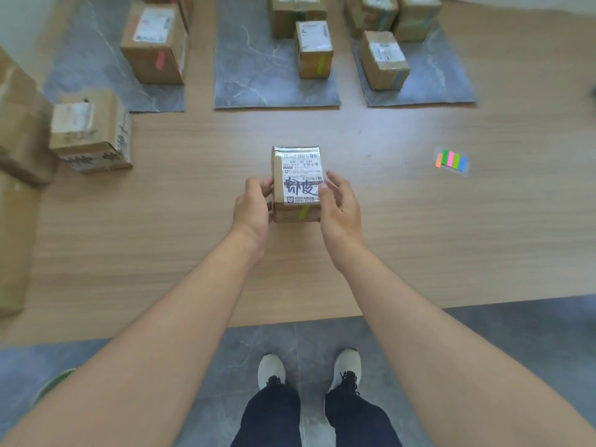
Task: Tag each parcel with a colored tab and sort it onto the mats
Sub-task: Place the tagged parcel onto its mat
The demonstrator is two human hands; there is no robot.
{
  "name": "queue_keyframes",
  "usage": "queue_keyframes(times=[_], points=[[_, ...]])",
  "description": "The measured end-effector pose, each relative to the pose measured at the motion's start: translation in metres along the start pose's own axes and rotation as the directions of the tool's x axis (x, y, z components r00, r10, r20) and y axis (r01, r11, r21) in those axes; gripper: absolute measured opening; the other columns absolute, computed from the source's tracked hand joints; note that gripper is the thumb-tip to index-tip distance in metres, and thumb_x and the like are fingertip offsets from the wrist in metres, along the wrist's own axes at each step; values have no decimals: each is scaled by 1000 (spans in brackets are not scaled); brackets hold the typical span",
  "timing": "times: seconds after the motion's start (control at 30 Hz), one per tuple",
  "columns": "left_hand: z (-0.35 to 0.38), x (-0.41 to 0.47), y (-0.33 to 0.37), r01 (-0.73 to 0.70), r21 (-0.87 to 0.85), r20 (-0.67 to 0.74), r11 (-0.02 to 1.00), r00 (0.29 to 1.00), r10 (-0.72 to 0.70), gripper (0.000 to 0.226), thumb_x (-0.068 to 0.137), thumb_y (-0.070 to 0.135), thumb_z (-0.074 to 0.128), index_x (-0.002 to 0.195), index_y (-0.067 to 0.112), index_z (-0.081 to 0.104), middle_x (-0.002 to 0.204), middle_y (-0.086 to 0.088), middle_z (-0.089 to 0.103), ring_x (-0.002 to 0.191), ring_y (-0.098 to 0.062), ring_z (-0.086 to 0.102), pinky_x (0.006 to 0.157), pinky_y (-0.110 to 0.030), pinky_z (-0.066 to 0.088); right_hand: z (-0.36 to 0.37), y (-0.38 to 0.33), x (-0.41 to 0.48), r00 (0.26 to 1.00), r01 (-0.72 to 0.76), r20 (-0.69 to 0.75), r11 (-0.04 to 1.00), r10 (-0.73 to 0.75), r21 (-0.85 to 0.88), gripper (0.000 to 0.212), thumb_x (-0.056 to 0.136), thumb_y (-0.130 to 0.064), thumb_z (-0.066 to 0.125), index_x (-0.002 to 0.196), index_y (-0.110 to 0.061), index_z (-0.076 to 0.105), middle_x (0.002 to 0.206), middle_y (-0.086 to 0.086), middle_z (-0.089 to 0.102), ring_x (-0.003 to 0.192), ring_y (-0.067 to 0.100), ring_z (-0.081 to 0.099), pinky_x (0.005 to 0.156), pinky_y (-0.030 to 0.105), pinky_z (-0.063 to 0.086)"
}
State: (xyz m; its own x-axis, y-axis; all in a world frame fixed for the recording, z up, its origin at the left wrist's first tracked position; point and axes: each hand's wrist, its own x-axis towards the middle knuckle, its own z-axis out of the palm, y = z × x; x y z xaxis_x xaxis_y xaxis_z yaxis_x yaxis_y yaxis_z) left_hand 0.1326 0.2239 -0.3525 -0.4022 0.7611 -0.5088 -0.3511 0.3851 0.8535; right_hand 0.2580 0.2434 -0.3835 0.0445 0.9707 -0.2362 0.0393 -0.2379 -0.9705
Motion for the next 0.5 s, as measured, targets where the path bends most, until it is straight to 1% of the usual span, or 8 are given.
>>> queue_keyframes(times=[0.03,0.07,0.13,0.17,0.27,0.33,0.43,0.5], points=[[-1,-4,9,-12,10,4,1000,1000,12,43,103,27,28,112,16,68,96,9,73,77,-11,64,67,-26,48,1,-10,-3,1000,-9,-18,1000,9,17,32,104,-21,54,136,-19,58,123,-8,68,115,8,65,102,34,53],[-1,-9,19,-28,18,8,999,1000,28,44,103,27,28,116,15,68,101,7,72,79,-12,64,66,-25,49,1,-21,-4,1000,-5,-30,999,7,37,31,104,-20,54,134,-17,60,120,-8,69,112,5,66,99,29,54],[-1,-18,40,-73,33,24,997,997,72,43,102,28,29,116,15,68,104,6,71,78,-12,64,65,-24,50,3,-42,-8,999,31,-33,998,-29,46,24,104,-18,55,125,-19,65,112,-10,72,101,0,68,85,18,53],[0,-22,50,-98,35,35,995,995,97,42,101,28,30,115,16,68,104,6,71,78,-12,64,66,-24,49,4,-52,-10,999,47,-30,998,-46,47,23,103,-18,54,123,-20,67,111,-10,73,99,-1,69,81,15,51],[1,-37,82,-164,28,60,986,985,162,40,100,29,33,108,17,70,95,10,72,80,-14,65,68,-28,49,10,-87,-17,995,99,-20,993,-98,60,26,103,-19,53,124,-20,68,111,-9,75,100,2,70,78,16,53],[-1,-47,104,-199,19,76,980,977,197,38,99,29,35,104,18,72,91,11,73,79,-15,65,69,-28,49,13,-111,-24,991,131,-12,989,-131,61,26,103,-19,52,122,-23,69,107,-11,76,97,0,71,77,16,53],[-6,-64,135,-253,28,109,967,962,249,36,99,30,37,100,18,71,91,8,72,80,-16,63,70,-28,49,17,-146,-35,986,168,4,984,-169,59,24,102,-19,51,114,-32,68,103,-13,76,93,0,71,78,18,54],[-10,-75,154,-274,42,131,961,955,267,37,99,32,37,99,17,70,90,6,73,80,-18,64,75,-31,51,21,-166,-41,981,191,10,980,-192,55,23,103,-22,51,115,-34,67,106,-13,75,96,1,70,79,19,54]])
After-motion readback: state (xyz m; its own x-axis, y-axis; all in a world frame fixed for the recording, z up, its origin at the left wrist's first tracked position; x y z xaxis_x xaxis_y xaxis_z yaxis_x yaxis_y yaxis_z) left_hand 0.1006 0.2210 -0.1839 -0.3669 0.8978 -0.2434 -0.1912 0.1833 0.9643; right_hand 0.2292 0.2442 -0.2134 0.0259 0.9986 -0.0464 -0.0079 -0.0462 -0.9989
